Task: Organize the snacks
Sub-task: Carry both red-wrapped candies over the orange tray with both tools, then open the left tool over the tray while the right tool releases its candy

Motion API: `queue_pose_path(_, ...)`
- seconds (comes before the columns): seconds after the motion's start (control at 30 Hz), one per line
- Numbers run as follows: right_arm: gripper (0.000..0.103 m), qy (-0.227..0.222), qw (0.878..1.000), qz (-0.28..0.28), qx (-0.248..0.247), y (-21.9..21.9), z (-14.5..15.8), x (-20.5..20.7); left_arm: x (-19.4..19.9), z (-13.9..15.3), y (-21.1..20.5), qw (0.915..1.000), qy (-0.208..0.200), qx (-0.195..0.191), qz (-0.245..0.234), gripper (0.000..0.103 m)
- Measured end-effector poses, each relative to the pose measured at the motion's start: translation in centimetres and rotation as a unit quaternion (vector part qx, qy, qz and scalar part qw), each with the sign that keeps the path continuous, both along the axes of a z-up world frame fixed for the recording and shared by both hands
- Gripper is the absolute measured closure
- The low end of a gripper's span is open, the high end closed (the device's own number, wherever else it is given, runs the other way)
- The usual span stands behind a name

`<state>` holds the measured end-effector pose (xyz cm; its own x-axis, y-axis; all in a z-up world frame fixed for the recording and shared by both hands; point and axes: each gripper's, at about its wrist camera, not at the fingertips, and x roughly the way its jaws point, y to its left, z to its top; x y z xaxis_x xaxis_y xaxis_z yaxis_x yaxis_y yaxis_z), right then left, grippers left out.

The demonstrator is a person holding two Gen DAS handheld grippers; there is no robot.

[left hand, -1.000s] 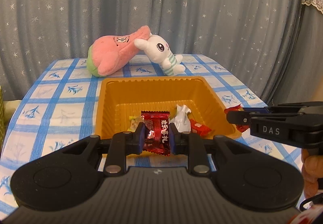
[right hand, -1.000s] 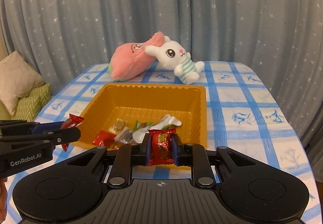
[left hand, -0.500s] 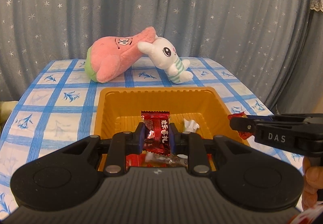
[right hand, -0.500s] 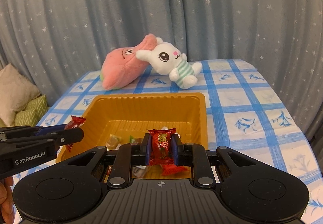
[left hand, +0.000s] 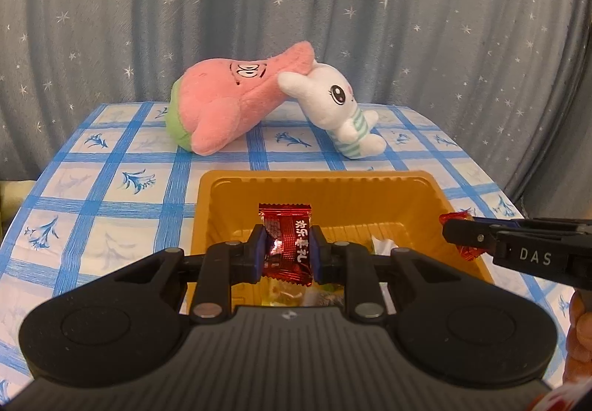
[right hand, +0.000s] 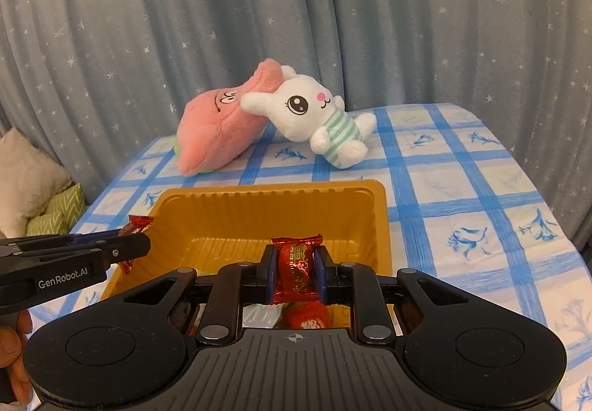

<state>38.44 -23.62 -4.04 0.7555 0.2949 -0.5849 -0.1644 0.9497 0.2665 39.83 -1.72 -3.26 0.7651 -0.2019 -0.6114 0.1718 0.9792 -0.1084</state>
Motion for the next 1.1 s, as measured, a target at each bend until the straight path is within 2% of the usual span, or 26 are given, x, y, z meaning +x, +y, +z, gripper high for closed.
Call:
queue_pose_path(0.57,0.082,0.015,1.0,0.002,0.004,1.2,-1.5,3.0,2.6,-2.5,-0.3,0.9998,0.019,0.01,0.001,0.081)
queue_pose_path(1.03,0.082,0.017,1.0,0.003,0.0,1.3,-1.8,3.2,2.7,-2.6,-0.5,0.9998,0.017,0.006,-0.002,0.081)
queue_pose_path(1.1,0.082,0.017,1.0,0.003,0.001,1.3,-1.8,3.2,2.8,-2.5,-0.5,0.9998,0.017,0.004,-0.002,0.074)
